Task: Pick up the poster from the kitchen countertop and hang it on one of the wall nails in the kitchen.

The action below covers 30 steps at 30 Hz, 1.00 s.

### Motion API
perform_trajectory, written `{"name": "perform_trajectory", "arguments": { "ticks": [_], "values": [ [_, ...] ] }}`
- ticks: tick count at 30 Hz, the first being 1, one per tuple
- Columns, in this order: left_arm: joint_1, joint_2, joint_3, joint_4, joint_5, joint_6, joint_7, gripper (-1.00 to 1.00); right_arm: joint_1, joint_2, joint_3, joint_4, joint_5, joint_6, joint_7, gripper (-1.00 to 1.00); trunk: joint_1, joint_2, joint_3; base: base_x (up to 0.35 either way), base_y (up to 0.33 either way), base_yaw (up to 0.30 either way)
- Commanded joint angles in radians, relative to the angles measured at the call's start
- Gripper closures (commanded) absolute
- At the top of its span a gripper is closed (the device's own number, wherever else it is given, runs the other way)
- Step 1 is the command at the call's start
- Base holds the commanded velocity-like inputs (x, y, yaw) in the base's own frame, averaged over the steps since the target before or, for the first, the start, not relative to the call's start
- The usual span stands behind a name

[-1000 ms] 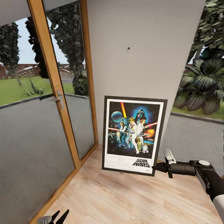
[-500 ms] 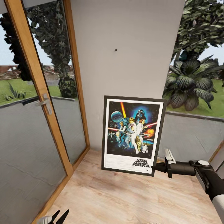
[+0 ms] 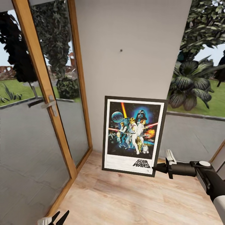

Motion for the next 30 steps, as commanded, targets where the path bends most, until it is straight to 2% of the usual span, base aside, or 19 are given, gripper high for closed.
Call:
{"name": "perform_trajectory", "arguments": {
  "ticks": [1,10,30],
  "values": [
    [-0.001,0.0,-0.003,0.001,0.004,-0.005,-0.002,-1.0,-0.001,0.0,-0.001,0.0,-0.001,0.012,0.005,1.0,0.001,-0.002,-0.002,0.123,0.278,-0.001],
    [-0.001,0.0,-0.003,0.001,0.004,-0.005,-0.002,-1.0,-0.001,0.0,0.0,0.0,-0.001,0.013,0.005,1.0,0.001,-0.002,0.0,0.157,0.182,-0.056],
    [-0.001,0.0,-0.003,0.001,0.004,-0.006,-0.002,-1.0,-0.001,0.0,0.001,0.0,0.001,0.014,0.004,1.0,0.001,-0.002,0.02,0.009,0.008,-0.246]
  ]
}}
